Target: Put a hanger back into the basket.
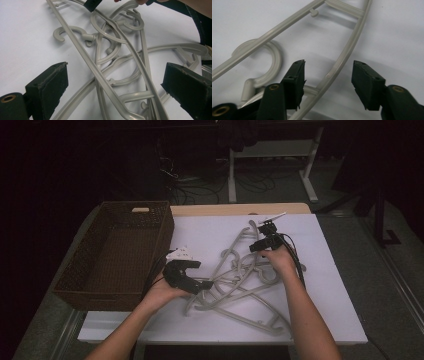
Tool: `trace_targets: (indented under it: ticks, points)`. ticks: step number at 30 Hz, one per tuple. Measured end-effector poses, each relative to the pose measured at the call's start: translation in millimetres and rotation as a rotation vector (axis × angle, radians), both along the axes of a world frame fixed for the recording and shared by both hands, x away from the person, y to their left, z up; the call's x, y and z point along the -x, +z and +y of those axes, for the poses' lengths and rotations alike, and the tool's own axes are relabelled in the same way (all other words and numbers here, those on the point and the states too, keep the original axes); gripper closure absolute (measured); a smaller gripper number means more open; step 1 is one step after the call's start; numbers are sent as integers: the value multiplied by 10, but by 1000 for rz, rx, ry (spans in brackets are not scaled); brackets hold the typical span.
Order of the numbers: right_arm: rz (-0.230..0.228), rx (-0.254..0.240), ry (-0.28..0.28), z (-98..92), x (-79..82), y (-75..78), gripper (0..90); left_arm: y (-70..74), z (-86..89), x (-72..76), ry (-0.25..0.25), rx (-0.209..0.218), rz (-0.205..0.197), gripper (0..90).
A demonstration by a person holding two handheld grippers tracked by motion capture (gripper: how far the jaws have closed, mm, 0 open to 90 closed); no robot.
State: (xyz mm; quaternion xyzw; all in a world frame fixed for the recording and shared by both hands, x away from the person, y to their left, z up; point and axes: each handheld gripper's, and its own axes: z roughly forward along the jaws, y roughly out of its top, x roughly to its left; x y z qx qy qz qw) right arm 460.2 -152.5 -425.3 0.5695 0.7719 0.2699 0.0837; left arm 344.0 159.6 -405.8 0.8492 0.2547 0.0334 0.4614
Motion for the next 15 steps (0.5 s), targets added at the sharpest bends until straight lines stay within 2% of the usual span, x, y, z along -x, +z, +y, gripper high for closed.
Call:
trace_targets:
  ticks: [3,8,15]
  points:
    - [27,1,-15,25,-41,-31,508,1,-2,1,1,3,1,57]
    - [63,32,-36,66,-88,-53,596,-8,-17,2,-1,-2,4,58]
    - [63,46,-30,111,-135,-41,691,-26,-45,8,-7,-9,4,59]
